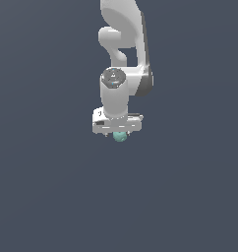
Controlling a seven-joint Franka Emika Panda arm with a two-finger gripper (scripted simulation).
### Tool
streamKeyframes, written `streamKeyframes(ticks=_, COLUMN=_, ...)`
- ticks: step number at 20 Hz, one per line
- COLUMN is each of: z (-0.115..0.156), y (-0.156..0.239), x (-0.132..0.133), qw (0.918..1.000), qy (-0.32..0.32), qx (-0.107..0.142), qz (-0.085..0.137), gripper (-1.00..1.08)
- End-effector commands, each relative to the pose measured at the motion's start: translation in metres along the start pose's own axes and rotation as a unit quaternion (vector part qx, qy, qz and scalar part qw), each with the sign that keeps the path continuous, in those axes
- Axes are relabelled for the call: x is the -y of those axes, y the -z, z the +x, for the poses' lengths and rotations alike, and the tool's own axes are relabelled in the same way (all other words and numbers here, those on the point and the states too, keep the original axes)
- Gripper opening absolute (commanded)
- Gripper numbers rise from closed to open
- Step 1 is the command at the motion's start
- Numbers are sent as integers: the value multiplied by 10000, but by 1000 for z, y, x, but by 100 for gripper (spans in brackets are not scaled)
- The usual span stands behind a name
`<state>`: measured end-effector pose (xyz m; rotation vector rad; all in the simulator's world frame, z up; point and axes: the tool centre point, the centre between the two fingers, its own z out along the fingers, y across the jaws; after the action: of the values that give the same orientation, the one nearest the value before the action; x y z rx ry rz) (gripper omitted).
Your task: Pick up the object and move it to a goal position.
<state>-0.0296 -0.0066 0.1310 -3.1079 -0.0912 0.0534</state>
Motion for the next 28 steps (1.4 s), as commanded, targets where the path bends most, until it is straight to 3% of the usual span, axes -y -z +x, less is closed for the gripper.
streamKeyframes(ticks=1, z=-5, y=-5, x=1, qw=9997, qy=226, qx=-14, qz=-23, gripper=100)
streamKeyframes(ticks=6, z=-20, y=-18, x=3, qw=9963, qy=851, qx=-50, qz=-83, gripper=100)
streamKeyframes(ticks=16, z=-49, y=-38, x=9, qw=9801, qy=1977, qx=-109, qz=-176, gripper=100)
streamKeyframes(ticks=22, z=-57, y=-43, x=11, qw=9737, qy=2267, qx=-123, qz=-196, gripper=100)
streamKeyframes(ticks=28, z=-58, y=-45, x=11, qw=9734, qy=2277, qx=-122, qz=-196, gripper=100)
